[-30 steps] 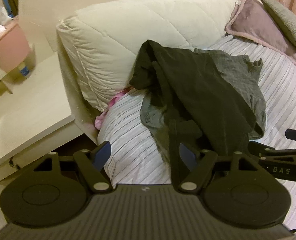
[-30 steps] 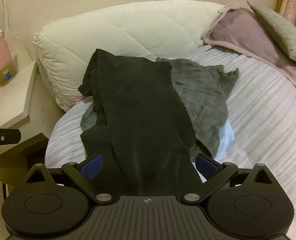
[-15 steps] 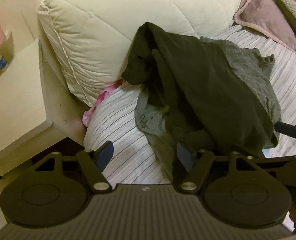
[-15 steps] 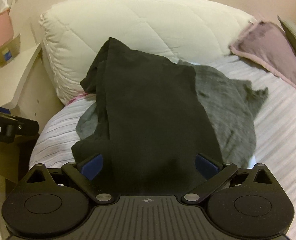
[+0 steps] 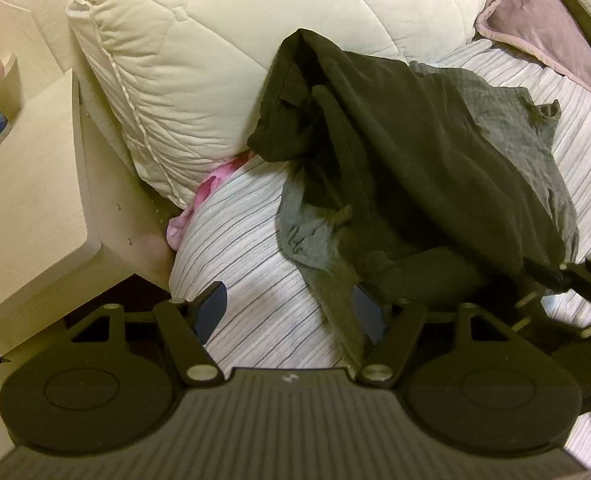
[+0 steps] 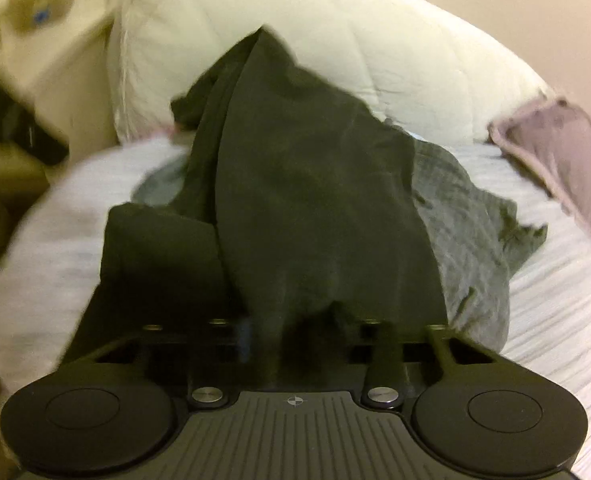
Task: Fold clothes
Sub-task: 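Grasp the trousers waistband with the right tool and lift them off the pile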
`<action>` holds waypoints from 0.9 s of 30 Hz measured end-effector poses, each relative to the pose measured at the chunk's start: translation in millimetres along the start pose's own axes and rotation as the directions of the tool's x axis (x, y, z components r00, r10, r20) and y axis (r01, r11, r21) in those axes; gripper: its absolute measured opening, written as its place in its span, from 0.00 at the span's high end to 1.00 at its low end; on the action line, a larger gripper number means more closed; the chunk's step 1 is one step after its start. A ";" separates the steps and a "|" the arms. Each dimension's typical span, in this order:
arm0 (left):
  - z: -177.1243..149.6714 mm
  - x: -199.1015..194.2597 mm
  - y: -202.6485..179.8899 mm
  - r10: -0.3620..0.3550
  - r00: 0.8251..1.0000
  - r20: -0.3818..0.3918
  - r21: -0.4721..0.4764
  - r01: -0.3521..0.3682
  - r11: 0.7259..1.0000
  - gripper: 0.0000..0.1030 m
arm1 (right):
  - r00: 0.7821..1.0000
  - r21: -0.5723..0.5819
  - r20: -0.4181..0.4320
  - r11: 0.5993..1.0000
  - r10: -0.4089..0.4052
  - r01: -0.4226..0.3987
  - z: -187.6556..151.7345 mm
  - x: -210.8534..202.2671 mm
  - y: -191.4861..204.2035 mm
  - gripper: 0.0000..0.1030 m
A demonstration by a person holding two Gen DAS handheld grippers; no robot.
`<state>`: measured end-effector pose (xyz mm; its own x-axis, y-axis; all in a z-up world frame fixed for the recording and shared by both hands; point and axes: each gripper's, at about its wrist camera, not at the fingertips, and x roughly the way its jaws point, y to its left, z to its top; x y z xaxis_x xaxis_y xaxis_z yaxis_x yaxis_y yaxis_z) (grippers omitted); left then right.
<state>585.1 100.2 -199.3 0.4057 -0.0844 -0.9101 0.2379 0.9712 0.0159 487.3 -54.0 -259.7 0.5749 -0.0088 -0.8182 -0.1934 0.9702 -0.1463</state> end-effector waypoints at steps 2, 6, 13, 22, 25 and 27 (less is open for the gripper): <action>-1.0 -5.7 -0.6 0.001 1.000 0.008 0.002 -0.001 1.000 0.36 | 0.999 0.153 0.038 0.988 0.031 -0.037 7.6 -22.0 -25.9 0.92; -1.5 -22.8 -4.4 -0.003 0.999 0.036 0.000 0.003 1.000 0.36 | 0.981 0.520 0.159 0.835 0.111 -0.179 12.0 -64.8 -97.1 0.94; -2.0 -73.9 -28.5 -0.024 0.991 0.134 0.034 0.020 0.999 0.36 | 0.836 0.700 0.549 0.537 0.017 -0.471 -14.0 -181.5 -180.7 0.95; -43.2 -165.0 -107.6 -0.135 0.957 0.257 0.164 0.094 0.982 0.36 | 0.491 0.551 0.819 0.650 -0.299 -0.523 -79.4 -403.1 -201.1 0.95; -71.0 -201.4 -152.1 -0.212 0.934 0.288 0.243 0.143 0.959 0.36 | 0.391 0.549 0.832 0.682 -0.394 -0.483 -124.6 -483.8 -200.5 0.95; -93.5 -227.2 -185.2 -0.277 0.912 0.301 0.304 0.184 0.935 0.36 | 0.327 0.560 0.828 0.699 -0.455 -0.444 -157.0 -534.5 -197.1 0.95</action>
<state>366.4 -39.7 -34.2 0.5702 -0.4135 -0.7099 0.5652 0.8246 -0.0264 93.3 -278.5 119.1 0.9345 -0.2441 0.2590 0.0551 0.8183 0.5722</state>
